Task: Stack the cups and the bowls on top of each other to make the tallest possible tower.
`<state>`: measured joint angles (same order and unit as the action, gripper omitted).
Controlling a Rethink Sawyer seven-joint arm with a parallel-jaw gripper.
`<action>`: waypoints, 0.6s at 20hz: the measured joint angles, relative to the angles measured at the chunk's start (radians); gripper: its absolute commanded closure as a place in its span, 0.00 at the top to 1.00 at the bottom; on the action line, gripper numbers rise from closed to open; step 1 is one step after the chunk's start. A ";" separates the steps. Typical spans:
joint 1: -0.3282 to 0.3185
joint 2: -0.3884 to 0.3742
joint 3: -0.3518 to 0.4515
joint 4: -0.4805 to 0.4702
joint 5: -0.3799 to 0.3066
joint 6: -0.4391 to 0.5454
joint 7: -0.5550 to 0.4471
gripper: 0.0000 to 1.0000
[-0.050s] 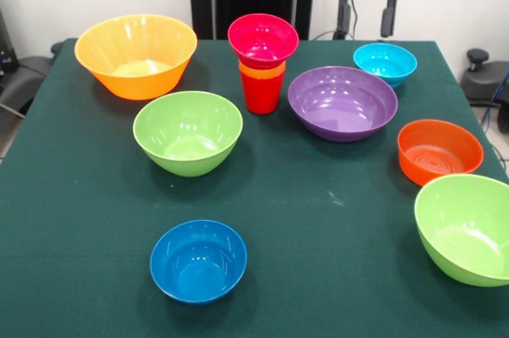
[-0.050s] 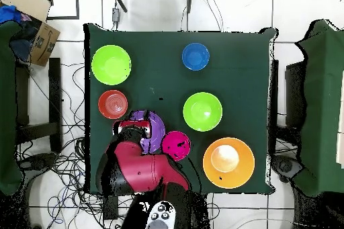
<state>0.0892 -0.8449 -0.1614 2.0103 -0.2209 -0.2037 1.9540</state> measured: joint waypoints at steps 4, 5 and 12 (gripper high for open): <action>0.012 0.041 0.000 0.000 0.000 -0.067 0.000 1.00; 0.017 0.055 -0.001 -0.001 0.001 -0.087 0.000 1.00; 0.049 0.121 -0.005 -0.001 0.015 -0.186 0.000 1.00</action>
<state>0.1385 -0.7241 -0.1663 2.0096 -0.2060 -0.3895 1.9540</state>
